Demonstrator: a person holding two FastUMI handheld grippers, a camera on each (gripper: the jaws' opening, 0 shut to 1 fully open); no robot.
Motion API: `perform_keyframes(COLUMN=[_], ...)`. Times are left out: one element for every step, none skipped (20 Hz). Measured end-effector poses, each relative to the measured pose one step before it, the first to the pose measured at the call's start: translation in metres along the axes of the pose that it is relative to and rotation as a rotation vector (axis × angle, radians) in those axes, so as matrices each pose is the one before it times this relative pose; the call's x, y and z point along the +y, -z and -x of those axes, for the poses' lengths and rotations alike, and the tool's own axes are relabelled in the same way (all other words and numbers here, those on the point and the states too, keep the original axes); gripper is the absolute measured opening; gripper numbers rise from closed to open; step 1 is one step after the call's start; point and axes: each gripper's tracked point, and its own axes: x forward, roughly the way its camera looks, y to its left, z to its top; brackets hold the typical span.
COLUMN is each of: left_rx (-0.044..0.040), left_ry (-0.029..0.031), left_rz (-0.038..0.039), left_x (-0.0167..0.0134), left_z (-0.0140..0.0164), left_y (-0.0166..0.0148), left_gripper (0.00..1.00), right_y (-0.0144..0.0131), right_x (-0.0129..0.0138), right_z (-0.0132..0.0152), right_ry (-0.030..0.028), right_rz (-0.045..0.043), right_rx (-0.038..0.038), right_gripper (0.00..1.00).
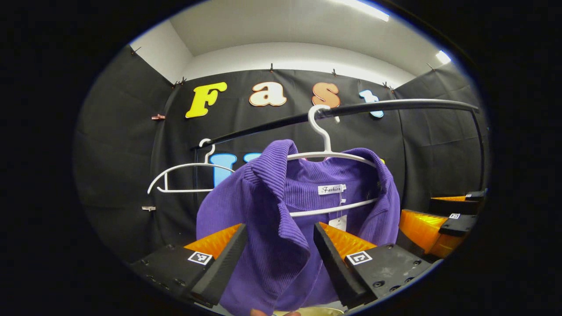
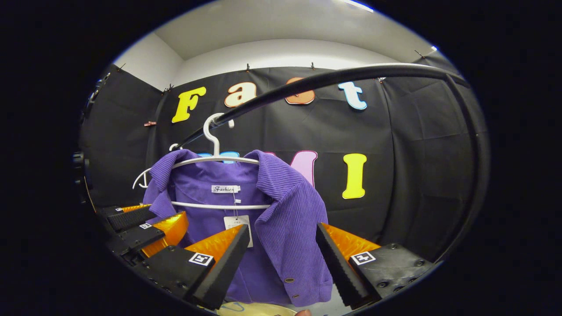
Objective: Grasp the clothes on the hanger with both hands and then place them into the laundry hamper below.
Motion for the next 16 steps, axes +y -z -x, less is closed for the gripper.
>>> perform_keyframes(left_rx=[0.00982, 0.01418, 0.0211, 0.02114, 0.01072, 0.00179, 0.00119, 0.0029, 0.00734, 0.00604, 0.00047, -0.00801, -0.00804, -0.00322, 0.00191, -0.00193], left_ry=[-0.01208, -0.01892, -0.01476, 0.00651, 0.01213, 0.02032, 0.02586, 0.01471, -0.00554, -0.01213, -0.00165, 0.00204, 0.00884, 0.00975, 0.00525, 0.00613], left_rz=[-0.00849, -0.0056, -0.00186, 0.00093, 0.0028, 0.00718, 0.01067, 0.00595, -0.00391, -0.00772, -0.0046, 0.0008, 0.0046, 0.00336, 0.00111, 0.00199], left_x=[0.00334, 0.00506, 0.00474, 0.0005, -0.00101, -0.00056, -0.00137, 0.00054, 0.0053, 0.00535, 0.00147, -0.00003, -0.00202, -0.00191, -0.0005, -0.00013], left_z=[-0.00598, -0.00589, -0.00566, -0.00285, -0.00174, -0.00067, 0.00094, 0.00018, 0.00062, 0.0001, -0.00063, 0.00045, 0.00062, 0.0001, 0.00076, 0.00126], left_y=[0.00455, 0.0046, 0.00633, 0.00405, 0.00243, -0.00083, 0.00026, -0.00121, 0.00272, 0.00081, -0.0008, -0.00272, -0.00238, -0.00143, 0.00176, -0.00109], left_gripper=[0.92, 0.86, 0.8, 0.67, 0.53, 0.4, 0.26, 0.12, 0.11, 0.08, 0.08, 0.08, 0.08, 0.09, 0.07, 0.06], right_y=[0.00055, 0.00168, 0.00238, 0.00218, -0.00003, 0.00083, -0.00127, 0.00073, 0.00039, 0.00403, 0.00501, 0.00554, 0.00659, 0.00518, 0.00279, -0.00508], right_x=[0.00324, 0.00408, 0.00304, 0.00251, 0.00192, 0.00244, 0.00176, -0.00165, -0.002, -0.00038, -0.0026, -0.0036, 0.00031, -0.00055, -0.00126, 0.00183], right_z=[-0.00675, -0.00754, -0.00689, -0.0088, -0.00732, -0.0083, -0.00611, -0.00719, -0.00633, -0.00644, -0.00428, -0.00471, -0.00169, -0.00149, -0.00071, 0.00281], right_ry=[-0.00645, -0.0094, -0.00156, -0.00115, 0.00233, 0.00427, 0.00449, 0.01249, 0.01349, 0.01213, 0.02537, 0.02085, 0.00255, 0.00487, -0.00974, -0.02305], right_rz=[-0.00357, -0.00044, 0.00143, -0.00183, -0.00509, -0.00843, -0.00542, -0.00284, -0.00143, -0.00057, 0.00484, 0.00291, 0.00105, 0.01318, 0.02635, 0.03515], right_rx=[-0.00351, -0.00097, 0.00032, -0.00125, -0.00536, -0.01096, -0.01002, -0.01019, -0.00664, 0.00185, 0.01415, 0.01614, 0.02326, 0.02749, 0.01279, -0.02472], right_gripper=[0.98, 0.98, 0.95, 0.98, 0.98, 0.98, 0.98, 0.98, 0.98, 1.0, 0.99, 0.82, 0.65, 0.47, 0.3, 0.13])
